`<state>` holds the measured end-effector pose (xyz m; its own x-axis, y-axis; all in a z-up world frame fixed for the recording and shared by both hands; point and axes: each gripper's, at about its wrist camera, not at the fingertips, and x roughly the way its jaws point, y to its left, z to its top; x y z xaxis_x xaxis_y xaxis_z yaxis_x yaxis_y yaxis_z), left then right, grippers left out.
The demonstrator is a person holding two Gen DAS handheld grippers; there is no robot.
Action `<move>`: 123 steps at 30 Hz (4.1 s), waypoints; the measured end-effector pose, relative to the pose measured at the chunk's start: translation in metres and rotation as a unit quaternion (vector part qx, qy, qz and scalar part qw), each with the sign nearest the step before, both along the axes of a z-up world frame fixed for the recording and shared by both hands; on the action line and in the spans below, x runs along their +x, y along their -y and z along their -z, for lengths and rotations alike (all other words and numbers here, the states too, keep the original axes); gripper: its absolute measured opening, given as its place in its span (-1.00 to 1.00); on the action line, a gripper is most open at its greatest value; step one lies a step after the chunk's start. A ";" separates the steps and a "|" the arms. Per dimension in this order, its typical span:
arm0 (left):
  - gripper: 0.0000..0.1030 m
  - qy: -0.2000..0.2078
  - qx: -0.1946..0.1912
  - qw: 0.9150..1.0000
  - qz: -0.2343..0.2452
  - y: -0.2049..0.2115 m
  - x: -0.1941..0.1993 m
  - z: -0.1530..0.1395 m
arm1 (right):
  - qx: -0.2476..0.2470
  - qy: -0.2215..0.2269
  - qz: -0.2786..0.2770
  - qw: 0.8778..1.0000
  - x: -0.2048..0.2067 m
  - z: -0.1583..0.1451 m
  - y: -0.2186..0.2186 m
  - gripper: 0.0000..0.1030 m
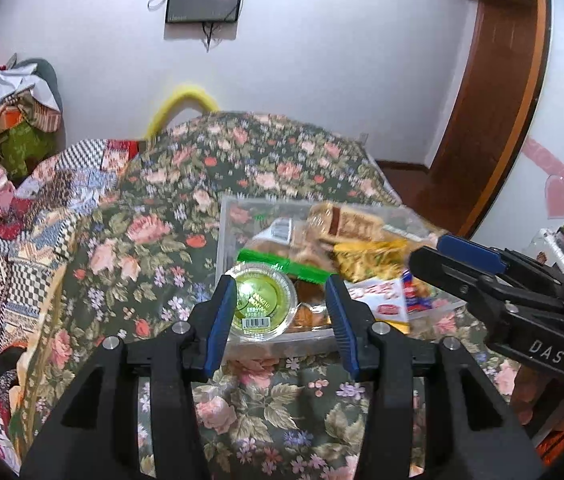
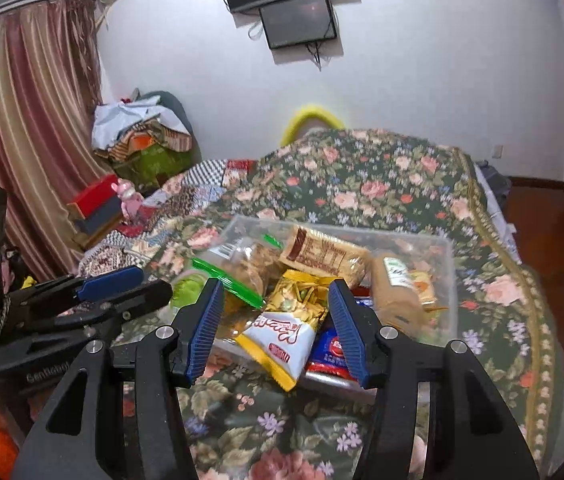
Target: Organize snacks
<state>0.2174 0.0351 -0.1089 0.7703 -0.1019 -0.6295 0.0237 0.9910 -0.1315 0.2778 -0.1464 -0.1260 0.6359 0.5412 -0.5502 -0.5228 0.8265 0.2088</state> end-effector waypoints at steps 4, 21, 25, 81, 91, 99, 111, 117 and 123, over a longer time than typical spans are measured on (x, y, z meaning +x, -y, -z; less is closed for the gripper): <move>-0.11 0.037 -0.003 0.999 0.003 0.002 -0.024 -0.030 | 0.011 0.028 0.006 1.000 -0.021 -0.025 0.012 -0.02; 0.67 0.202 0.025 0.979 -0.014 0.023 -0.138 -0.134 | 0.044 0.155 0.045 0.986 -0.117 -0.105 0.046 0.62; 0.93 0.213 0.031 0.976 -0.021 0.026 -0.149 -0.137 | 0.047 0.162 0.060 0.984 -0.122 -0.105 0.048 0.93; 1.00 0.202 0.048 0.978 -0.026 0.031 -0.155 -0.126 | 0.015 0.180 0.086 0.980 -0.138 -0.102 0.051 1.00; 1.00 0.195 0.043 0.980 -0.022 0.032 -0.152 -0.124 | 0.017 0.181 0.086 0.980 -0.139 -0.102 0.051 1.00; 1.00 0.199 0.042 0.979 -0.017 0.034 -0.151 -0.123 | 0.017 0.181 0.089 0.979 -0.140 -0.102 0.052 1.00; 1.00 0.194 0.039 0.980 -0.009 0.034 -0.150 -0.121 | 0.017 0.182 0.090 0.979 -0.140 -0.102 0.053 1.00; 1.00 0.190 0.035 0.981 -0.008 0.034 -0.150 -0.120 | 0.017 0.180 0.090 0.979 -0.140 -0.102 0.053 1.00; 1.00 0.184 0.030 0.982 -0.007 0.033 -0.149 -0.117 | 0.016 0.177 0.092 0.980 -0.139 -0.101 0.051 1.00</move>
